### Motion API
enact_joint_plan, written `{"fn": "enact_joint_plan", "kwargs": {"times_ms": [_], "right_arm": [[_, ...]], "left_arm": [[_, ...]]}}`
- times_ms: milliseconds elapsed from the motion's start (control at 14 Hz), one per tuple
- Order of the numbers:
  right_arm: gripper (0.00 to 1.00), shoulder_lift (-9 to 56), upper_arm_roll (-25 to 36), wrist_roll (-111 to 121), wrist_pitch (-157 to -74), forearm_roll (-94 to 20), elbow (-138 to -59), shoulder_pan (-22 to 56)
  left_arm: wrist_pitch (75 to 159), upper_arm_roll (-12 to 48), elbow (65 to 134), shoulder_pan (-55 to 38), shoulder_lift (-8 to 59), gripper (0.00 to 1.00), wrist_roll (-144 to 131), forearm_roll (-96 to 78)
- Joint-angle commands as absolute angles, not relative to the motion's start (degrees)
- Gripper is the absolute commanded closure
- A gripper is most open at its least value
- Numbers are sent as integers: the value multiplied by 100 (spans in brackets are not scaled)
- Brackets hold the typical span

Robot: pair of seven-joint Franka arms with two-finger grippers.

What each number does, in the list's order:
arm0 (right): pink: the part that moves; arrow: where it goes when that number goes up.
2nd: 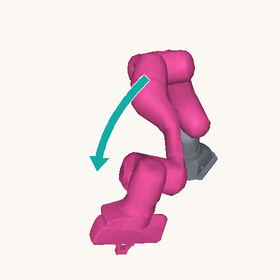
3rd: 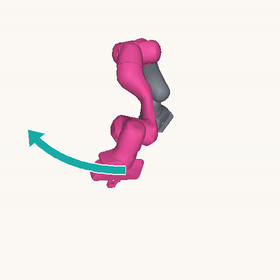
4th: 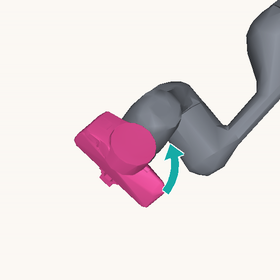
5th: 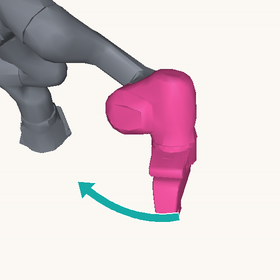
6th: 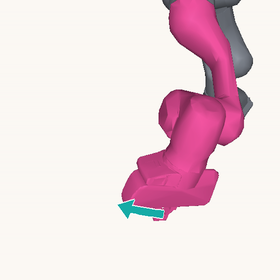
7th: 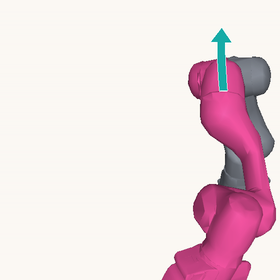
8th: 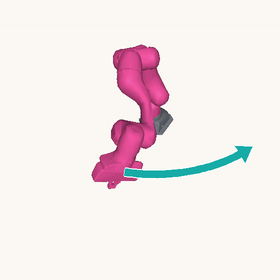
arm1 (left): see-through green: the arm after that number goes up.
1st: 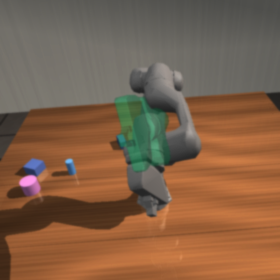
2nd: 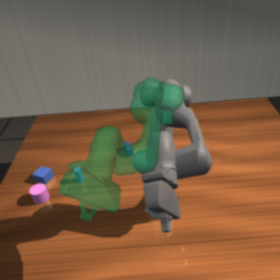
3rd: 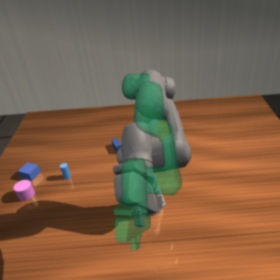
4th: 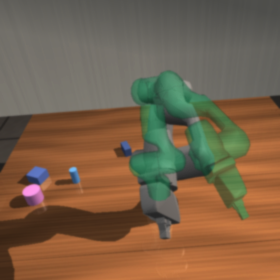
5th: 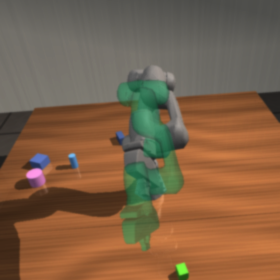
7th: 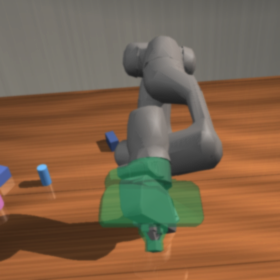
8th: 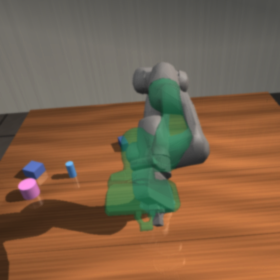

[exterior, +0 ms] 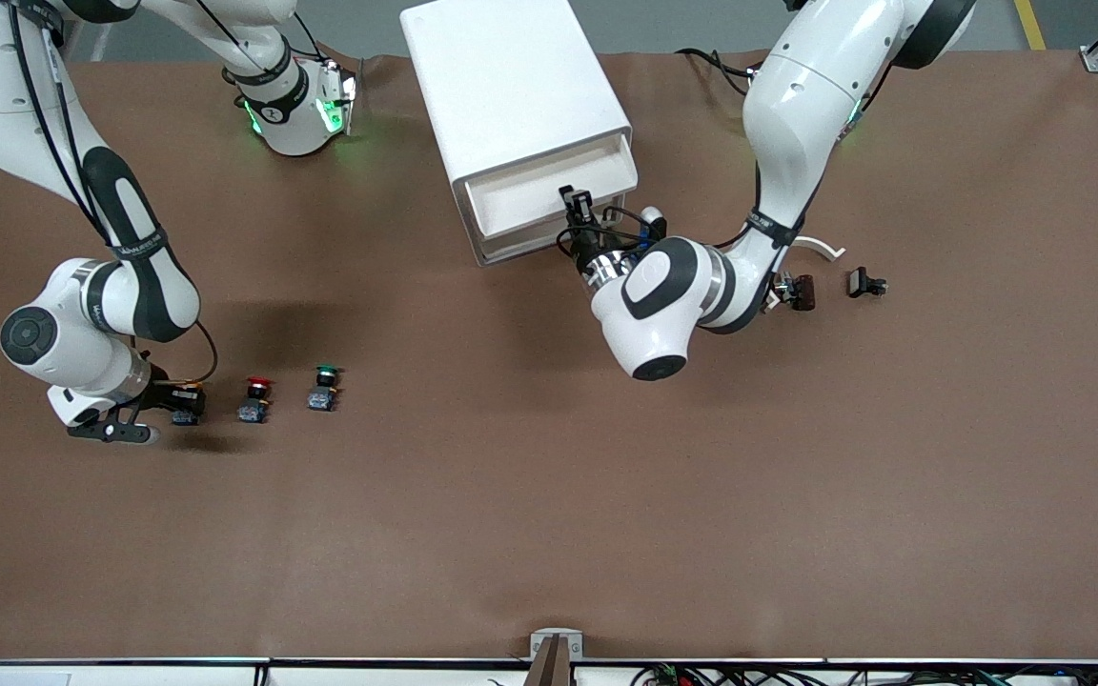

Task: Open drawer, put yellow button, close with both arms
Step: 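Open the drawer with the left gripper while the right gripper grasps the button, then lift the yellow button with the right gripper while the left gripper withdraws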

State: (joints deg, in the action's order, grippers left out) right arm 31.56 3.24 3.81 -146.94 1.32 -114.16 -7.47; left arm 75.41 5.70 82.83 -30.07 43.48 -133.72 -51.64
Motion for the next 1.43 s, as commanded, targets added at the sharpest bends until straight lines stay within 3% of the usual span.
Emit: {"fn": "enact_joint_plan", "kwargs": {"times_ms": [0,500,643,714,786,1357], "right_arm": [[100,2981,203,308,-14346,-60,-11303,-791],[100,1786,202,-1148,-12017,-431,-10898,-221],[100,1356,202,-1982,-11464,-431,-10898,121],[100,1180,202,-2343,-11226,-431,-10890,280],[100,995,202,-2738,-10971,-431,-10890,420],[100,176,193,-5911,-9529,-756,-10434,1764]], "left_arm": [[7910,334,8042,-3059,4570,100,-13122,-5071],[8130,325,7910,-2725,4649,100,-12867,-5089],[8243,325,7875,-2655,4649,88,-12815,-5089],[8296,325,7875,-2628,4649,60,-12693,-5115],[8323,325,7866,-2628,4641,1,-12622,-5107],[8314,360,7497,-2242,4439,0,-12315,-5115]]}}
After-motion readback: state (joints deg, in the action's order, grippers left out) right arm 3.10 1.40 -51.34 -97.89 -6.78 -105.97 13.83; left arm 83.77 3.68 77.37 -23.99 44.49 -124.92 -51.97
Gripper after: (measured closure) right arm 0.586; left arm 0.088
